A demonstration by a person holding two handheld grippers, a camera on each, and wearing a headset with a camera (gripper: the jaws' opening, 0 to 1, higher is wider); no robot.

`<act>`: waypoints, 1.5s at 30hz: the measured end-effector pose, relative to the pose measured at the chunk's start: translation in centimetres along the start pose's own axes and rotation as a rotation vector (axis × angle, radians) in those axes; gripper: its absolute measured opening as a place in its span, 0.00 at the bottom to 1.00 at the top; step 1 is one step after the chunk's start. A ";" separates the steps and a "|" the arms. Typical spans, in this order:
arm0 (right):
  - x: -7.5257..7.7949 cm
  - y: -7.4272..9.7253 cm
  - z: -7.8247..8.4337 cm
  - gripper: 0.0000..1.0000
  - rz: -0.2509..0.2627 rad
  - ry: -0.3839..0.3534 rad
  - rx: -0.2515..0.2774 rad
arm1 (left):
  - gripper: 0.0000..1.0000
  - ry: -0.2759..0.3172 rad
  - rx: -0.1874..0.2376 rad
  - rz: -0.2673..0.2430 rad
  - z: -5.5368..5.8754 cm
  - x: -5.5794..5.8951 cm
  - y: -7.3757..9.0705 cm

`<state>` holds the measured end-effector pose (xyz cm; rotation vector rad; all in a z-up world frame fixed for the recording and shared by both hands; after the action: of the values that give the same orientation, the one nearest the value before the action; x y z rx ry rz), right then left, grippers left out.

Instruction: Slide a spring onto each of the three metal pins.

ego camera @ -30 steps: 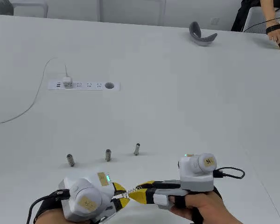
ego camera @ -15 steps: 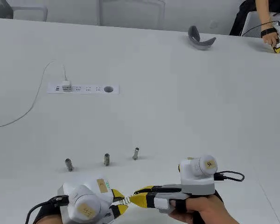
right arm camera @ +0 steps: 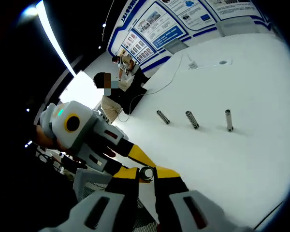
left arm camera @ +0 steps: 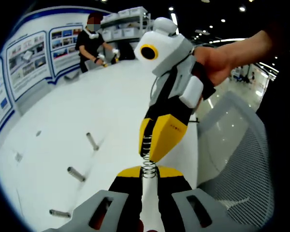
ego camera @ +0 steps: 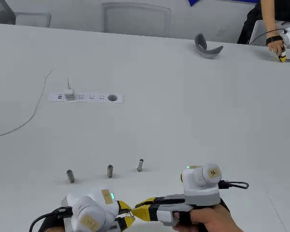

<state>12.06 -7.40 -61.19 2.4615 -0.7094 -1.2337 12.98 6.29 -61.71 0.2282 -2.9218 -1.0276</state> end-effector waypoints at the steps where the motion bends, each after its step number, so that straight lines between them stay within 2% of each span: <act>1: 0.0 0.1 -0.2 0.13 0.003 0.012 -0.006 | 0.10 0.004 0.008 0.001 -0.1 -0.1 0.0; 8: -0.7 1.1 -2.5 0.13 0.016 0.159 -0.087 | 0.10 0.053 0.096 0.038 -1.3 -1.1 0.5; 13: -1.4 1.5 -3.8 0.13 0.021 0.310 -0.201 | 0.10 0.054 0.132 0.063 -1.9 -1.4 0.7; 17: -1.8 1.4 -3.9 0.13 0.005 0.424 -0.314 | 0.10 0.060 0.142 0.118 -2.1 -1.1 0.6; 27: -2.2 0.6 -3.5 0.13 -0.043 0.499 -0.412 | 0.10 0.023 0.136 0.166 -1.8 -0.7 0.7; 30: -2.2 0.4 -3.4 0.13 -0.064 0.524 -0.422 | 0.10 0.023 0.135 0.179 -1.7 -0.6 0.7; 34: -2.2 0.3 -3.2 0.13 -0.077 0.501 -0.427 | 0.10 0.024 0.137 0.189 -1.4 -0.4 0.8; 37: -2.2 0.2 -3.0 0.13 -0.078 0.486 -0.432 | 0.10 0.056 0.139 0.203 -1.1 -0.2 0.7; 45: -2.1 0.1 -2.6 0.12 -0.061 0.478 -0.420 | 0.11 0.096 0.153 0.187 -0.5 0.0 0.5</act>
<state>13.04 -6.26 -58.23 2.2917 -0.2188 -0.6730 12.96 6.40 -61.00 0.0066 -2.8690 -0.7470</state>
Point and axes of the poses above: the centre of the closed fingertips' face, and the gripper's own axes: y roughly backward along the fingers, x roughly to its right, z roughly out of its underside, the point moved 9 cm from there along y, roughly backward along the fingers, and after that the axes turned 3 degrees about -y, right-handed, at the moved point
